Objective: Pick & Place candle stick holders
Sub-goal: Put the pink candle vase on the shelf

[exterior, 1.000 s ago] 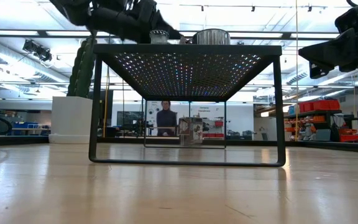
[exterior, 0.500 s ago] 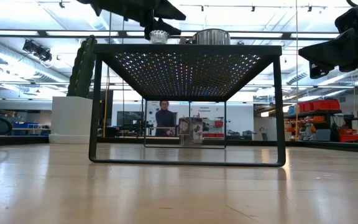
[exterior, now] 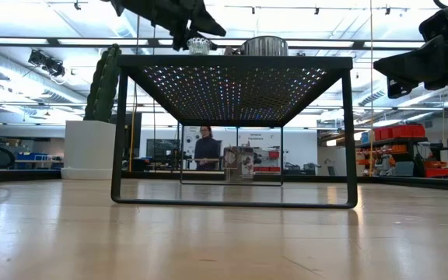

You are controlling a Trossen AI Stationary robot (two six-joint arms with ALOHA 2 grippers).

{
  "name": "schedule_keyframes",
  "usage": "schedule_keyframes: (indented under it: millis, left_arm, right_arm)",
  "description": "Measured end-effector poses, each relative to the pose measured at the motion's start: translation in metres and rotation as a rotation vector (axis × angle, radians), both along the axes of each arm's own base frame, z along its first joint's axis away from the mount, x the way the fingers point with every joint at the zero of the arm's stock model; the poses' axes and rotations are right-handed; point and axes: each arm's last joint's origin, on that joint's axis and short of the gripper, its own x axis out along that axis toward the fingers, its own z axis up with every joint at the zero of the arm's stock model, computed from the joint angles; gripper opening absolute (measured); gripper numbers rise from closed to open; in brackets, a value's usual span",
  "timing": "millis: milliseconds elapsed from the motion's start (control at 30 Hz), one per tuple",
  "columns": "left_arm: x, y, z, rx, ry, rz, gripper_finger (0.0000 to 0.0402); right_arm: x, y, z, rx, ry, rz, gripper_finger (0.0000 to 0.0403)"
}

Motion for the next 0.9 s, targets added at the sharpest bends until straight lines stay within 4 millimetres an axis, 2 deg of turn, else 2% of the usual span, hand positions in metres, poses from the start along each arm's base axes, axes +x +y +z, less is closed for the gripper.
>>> schedule_keyframes:
  millis: [200, 500, 900]
  left_arm:
    - [-0.008, 0.006, -0.002, -0.026, 0.043, 0.029, 0.0342]
    - [-0.023, -0.001, 0.003, -0.047, 0.092, 0.03, 0.0342]
    - [-0.032, -0.001, -0.002, -0.084, 0.167, 0.046, 0.0342]
  right_arm:
    - [0.0, 0.0, 0.0, 0.0, 0.0, 0.0, 0.0023]
    - [0.0, 0.0, 0.0, 0.0, -0.001, 0.001, 0.0023]
    - [0.0, 0.0, 0.0, 0.0, 0.0, 0.0, 0.0023]
